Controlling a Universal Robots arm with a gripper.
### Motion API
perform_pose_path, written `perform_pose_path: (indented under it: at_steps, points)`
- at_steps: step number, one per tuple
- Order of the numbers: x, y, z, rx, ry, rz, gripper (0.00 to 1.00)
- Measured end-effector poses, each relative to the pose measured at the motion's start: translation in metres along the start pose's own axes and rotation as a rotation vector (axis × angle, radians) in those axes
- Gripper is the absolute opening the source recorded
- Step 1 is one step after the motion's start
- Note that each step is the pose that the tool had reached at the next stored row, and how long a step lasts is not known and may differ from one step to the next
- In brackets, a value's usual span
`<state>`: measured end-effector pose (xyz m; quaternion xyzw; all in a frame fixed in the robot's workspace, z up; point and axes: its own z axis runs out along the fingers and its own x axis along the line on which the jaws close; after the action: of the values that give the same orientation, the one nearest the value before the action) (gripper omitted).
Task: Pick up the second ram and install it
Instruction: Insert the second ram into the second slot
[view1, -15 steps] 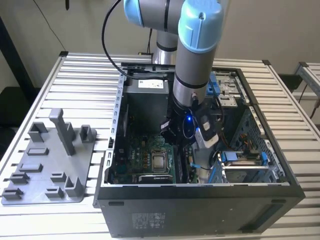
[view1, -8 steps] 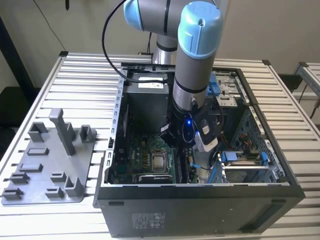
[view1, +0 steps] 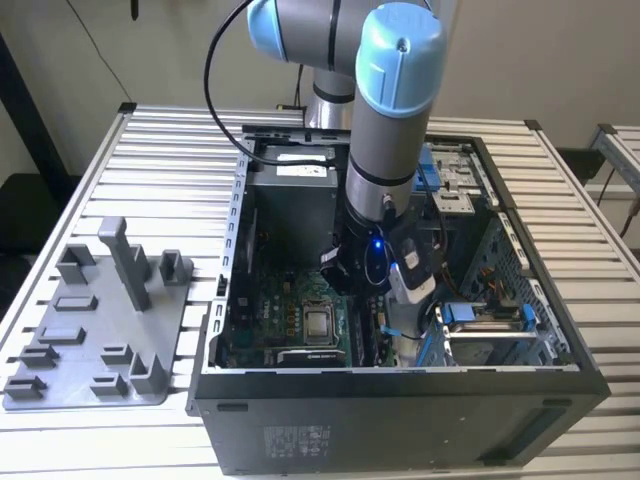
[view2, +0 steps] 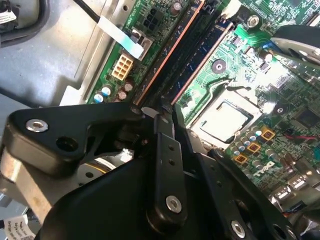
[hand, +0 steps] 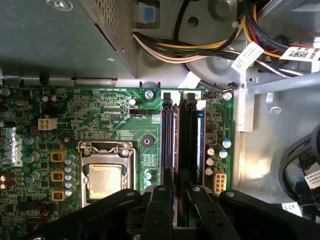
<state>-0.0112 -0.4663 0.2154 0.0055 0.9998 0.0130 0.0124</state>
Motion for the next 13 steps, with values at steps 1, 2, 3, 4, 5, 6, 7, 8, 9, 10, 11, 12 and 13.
perform_pose_path:
  at_steps: [1,2,3,4,5,6,7,8,9,10,11,12,13]
  points:
    - [0.0,0.0,-0.0038,0.0,0.0011,0.001,0.22]
    - [-0.0002,0.0001,-0.0084,0.0001,0.0012,0.002,0.22]
    - [-0.0002,0.0003,-0.0128,0.0002,0.0013,0.002,0.22]
    - [-0.0004,0.0004,-0.0175,-0.0002,0.0011,0.002,0.22]
    - [-0.0005,0.0005,-0.0221,0.0002,0.0013,0.002,0.22]
    - [-0.0006,0.0007,-0.0261,-0.0002,0.0013,0.002,0.22]
    - [-0.0007,0.0007,-0.0279,-0.0002,0.0026,0.002,0.22]
    - [-0.0007,0.0007,-0.0277,-0.0016,0.0024,0.002,0.22]
    - [-0.0007,0.0007,-0.0278,-0.0022,0.0026,0.002,0.22]
    - [-0.0006,0.0007,-0.0278,-0.003,0.0026,0.002,0.19]
    - [-0.0007,0.0007,-0.0278,-0.0039,0.0026,0.002,0.19]
    - [-0.0007,0.0007,-0.0279,-0.0046,0.0027,0.002,0.13]
    - [-0.0007,0.0007,-0.0278,-0.0057,0.0026,0.002,0.11]
